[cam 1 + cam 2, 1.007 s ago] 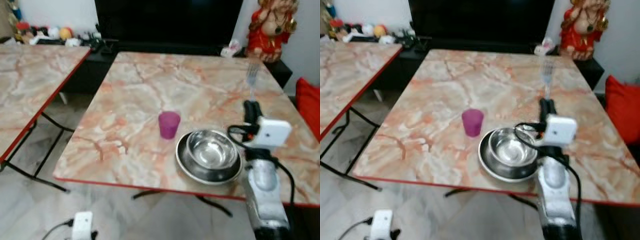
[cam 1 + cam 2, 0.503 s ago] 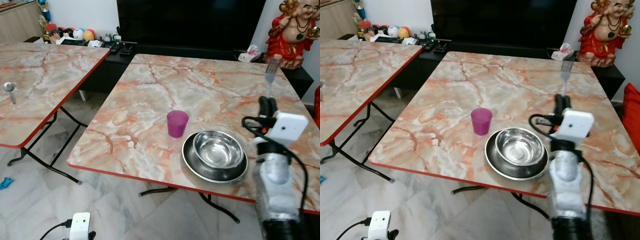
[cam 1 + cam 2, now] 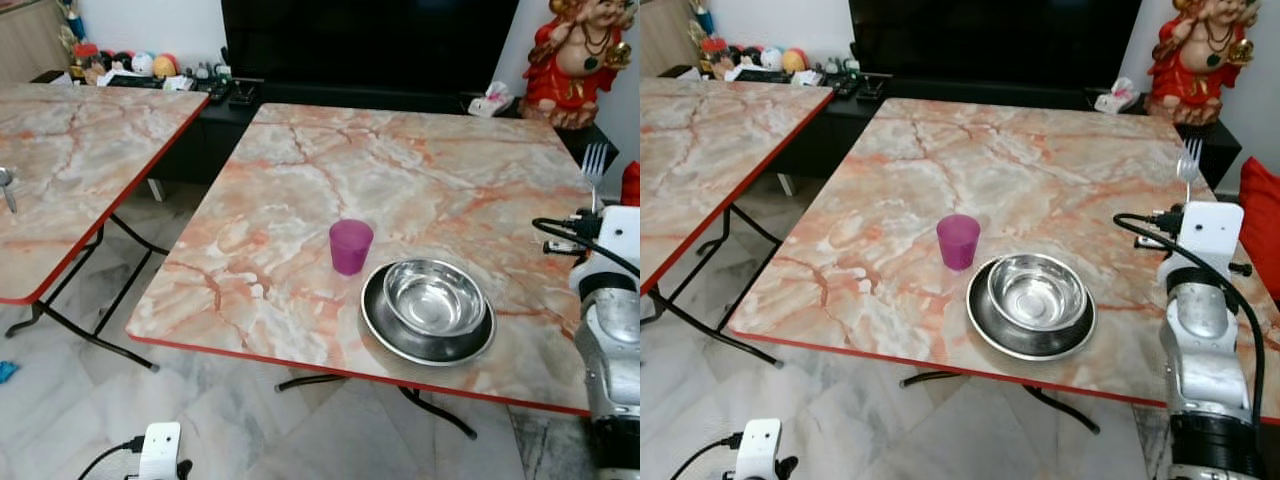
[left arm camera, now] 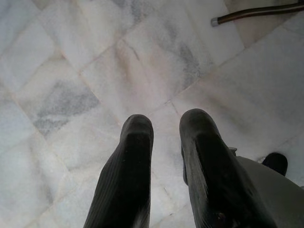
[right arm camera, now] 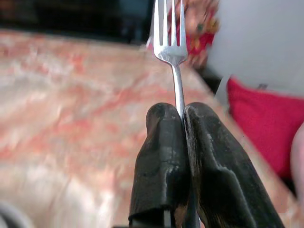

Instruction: Setting the table

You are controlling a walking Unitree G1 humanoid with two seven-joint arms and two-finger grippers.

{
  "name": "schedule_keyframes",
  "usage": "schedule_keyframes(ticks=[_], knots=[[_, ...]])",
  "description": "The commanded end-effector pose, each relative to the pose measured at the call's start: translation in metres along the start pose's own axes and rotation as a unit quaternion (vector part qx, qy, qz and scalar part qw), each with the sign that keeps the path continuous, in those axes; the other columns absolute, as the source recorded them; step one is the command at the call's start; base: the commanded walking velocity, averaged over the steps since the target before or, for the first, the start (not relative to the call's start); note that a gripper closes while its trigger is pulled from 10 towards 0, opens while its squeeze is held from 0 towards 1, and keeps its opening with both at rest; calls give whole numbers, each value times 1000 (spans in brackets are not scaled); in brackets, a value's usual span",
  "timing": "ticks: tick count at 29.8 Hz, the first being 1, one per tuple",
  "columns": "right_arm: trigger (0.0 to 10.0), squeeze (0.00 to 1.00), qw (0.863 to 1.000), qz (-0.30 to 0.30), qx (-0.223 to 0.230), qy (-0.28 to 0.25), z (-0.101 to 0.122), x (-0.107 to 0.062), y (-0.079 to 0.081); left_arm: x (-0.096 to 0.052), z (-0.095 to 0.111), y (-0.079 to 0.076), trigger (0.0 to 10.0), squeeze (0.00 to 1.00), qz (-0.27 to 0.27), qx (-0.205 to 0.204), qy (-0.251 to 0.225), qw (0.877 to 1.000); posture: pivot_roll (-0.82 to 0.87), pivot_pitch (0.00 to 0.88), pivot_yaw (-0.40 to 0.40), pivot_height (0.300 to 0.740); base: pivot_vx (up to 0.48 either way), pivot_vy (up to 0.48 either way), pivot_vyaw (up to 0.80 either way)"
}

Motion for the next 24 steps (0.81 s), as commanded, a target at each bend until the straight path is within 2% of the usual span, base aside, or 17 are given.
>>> schedule_keyframes(ticks=[1, 4, 7, 15, 17, 24], knots=[[10000, 0, 999, 8, -2, 48, -23, -1, 1, 0, -5, 1, 10000, 0, -2, -3, 11, 1000, 45, 0, 4, 740, 0, 0, 0], [10000, 0, 996, 18, 26, 88, -42, -3, 9, 0, -5, 0, 10000, 0, -3, -1, 11, 1000, 50, 0, 3, 740, 0, 0, 0], [10000, 0, 993, 18, 35, 110, -53, -3, 10, -1, -5, 0, 10000, 0, -3, 0, 12, 1000, 52, 0, 3, 740, 0, 0, 0], [10000, 0, 988, 36, 43, 144, -75, -5, 18, -1, -6, 0, 10000, 0, -4, 0, 13, 1000, 56, 0, 1, 740, 0, 0, 0], [10000, 0, 986, 47, 23, 157, -83, -6, 22, -1, -7, -1, 10000, 0, -4, 0, 14, 1000, 53, 0, 3, 740, 0, 0, 0], [10000, 0, 984, 51, 41, 167, -94, -4, 30, -1, -6, -1, 10000, 0, -5, 1, 13, 1000, 60, 0, 4, 740, 0, 0, 0]])
Point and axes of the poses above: a point about 5 cm out from each wrist's last joint towards the gripper, its own x axis pointing out of the wrist towards the gripper, its own z axis along the axis of the wrist's last joint, y = z × x, the point moved 6 cm from there along x, pointing out of the wrist towards the gripper, and after that the axes turned 8 degrees about x, right-handed, at the moved point
